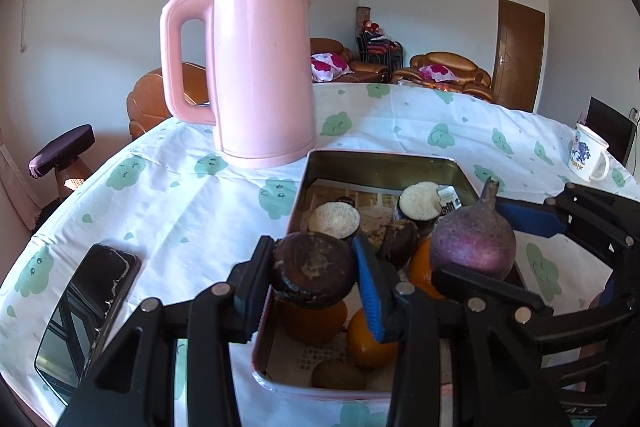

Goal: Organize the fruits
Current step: 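Lower the brown fruit into the tin with the left tool while the right tool lowers the purple root, then open both tools and withdraw them from the tin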

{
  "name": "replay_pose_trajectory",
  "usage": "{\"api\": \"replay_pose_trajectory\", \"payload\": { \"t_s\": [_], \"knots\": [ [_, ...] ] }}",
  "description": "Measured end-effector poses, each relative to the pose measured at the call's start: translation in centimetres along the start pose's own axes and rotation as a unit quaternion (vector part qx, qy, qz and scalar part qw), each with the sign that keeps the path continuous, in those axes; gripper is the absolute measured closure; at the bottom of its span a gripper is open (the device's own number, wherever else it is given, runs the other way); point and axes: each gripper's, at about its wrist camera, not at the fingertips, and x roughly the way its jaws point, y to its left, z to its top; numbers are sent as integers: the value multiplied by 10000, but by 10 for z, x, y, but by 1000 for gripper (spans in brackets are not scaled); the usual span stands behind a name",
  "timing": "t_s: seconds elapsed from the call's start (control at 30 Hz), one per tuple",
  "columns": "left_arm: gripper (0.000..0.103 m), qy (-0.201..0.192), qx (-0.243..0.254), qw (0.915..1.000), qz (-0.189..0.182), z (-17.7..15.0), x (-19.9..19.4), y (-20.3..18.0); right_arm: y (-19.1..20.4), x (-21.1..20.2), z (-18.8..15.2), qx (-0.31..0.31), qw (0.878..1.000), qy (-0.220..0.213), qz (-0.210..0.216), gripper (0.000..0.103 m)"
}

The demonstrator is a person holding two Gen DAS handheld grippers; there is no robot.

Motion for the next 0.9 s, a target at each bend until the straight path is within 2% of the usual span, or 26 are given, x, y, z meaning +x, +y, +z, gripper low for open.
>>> {"api": "replay_pose_trajectory", "payload": {
  "t_s": [0.27,0.37,0.47,0.6,0.77,0.83,0.9],
  "knots": [
    [60,-80,-11,10000,33,-1,-2,0,1,-2,0,-12,10000,-12,65,45],
    [54,-126,-21,9999,65,0,-6,1,0,-5,0,2,10000,-70,20,42],
    [47,-175,-16,9998,87,0,-9,1,-2,-8,1,40,9999,-116,10,41],
    [25,-316,-70,9994,131,1,-19,3,-4,-17,2,93,9996,-248,-39,41],
    [19,-532,-40,9985,110,5,-36,1,-9,-40,4,215,9982,-529,-164,37],
    [10,-645,-14,9979,107,7,-43,-2,-11,-51,4,275,9972,-662,-205,35],
    [7,-751,1,9971,119,8,-49,-4,-14,-62,4,300,9960,-778,-326,33]
  ]
}}
